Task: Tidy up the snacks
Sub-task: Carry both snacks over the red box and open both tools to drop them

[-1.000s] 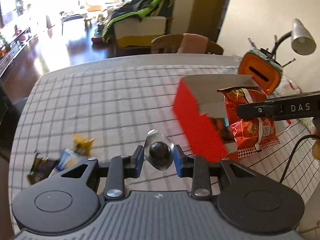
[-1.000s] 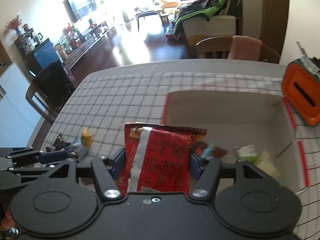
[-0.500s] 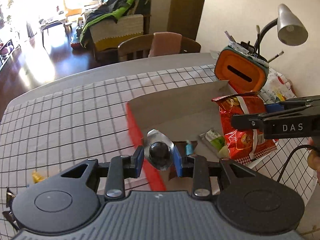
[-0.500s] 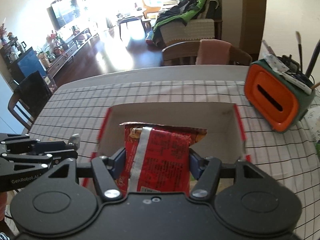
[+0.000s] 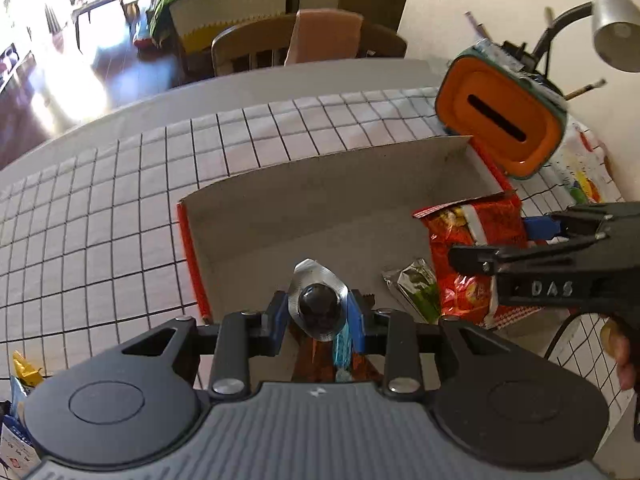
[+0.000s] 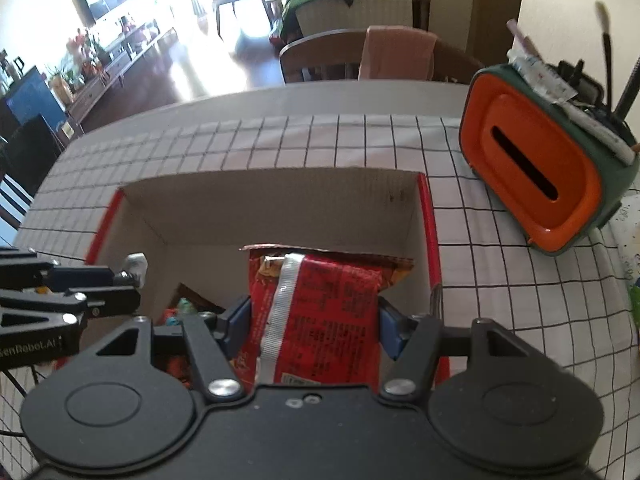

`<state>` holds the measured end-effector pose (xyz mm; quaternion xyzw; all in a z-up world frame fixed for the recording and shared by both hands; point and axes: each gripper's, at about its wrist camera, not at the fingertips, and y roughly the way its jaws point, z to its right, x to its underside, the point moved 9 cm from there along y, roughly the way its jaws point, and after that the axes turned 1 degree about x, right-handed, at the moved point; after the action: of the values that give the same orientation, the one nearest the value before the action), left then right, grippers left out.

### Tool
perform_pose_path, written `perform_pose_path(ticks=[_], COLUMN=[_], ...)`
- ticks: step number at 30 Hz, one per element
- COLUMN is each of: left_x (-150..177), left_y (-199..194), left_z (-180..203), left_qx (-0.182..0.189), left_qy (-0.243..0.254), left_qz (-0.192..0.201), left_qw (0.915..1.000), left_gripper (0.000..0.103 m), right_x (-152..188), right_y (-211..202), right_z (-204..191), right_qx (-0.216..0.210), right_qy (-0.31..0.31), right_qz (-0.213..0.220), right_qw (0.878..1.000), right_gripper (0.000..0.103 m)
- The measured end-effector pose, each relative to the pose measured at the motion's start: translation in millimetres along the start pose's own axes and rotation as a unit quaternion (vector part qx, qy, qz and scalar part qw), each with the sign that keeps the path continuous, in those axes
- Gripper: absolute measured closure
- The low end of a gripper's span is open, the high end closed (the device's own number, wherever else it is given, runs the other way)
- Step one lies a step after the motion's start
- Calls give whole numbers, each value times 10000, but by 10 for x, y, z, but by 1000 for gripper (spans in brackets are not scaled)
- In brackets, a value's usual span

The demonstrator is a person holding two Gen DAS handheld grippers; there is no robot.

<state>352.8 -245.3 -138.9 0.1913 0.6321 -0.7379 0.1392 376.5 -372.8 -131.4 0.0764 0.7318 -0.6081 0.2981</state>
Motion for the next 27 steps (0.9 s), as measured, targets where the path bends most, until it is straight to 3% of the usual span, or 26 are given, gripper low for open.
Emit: perform_pose_path(ticks=[3,15,27], left_x=[-55,-98,-90], left_y=[110,490,548], left_z=[-10,30,-8], left_qx=[8,-98,-55], left_qy=[-207,-258,-289], left_qz=[-204,-1003,-1125], left_qw=[9996,9946,9932], left_gripper=[72,72,70], right_x=[-26,-4,23], right_y=[122,345,323], right_z=[22,-3,37], right_qx=[-110,-122,-73], right_qy=[81,-110,-82], right_qz=[-150,-632,-668], right_qw=[9998,9979,9977], right_gripper=[40,40,37])
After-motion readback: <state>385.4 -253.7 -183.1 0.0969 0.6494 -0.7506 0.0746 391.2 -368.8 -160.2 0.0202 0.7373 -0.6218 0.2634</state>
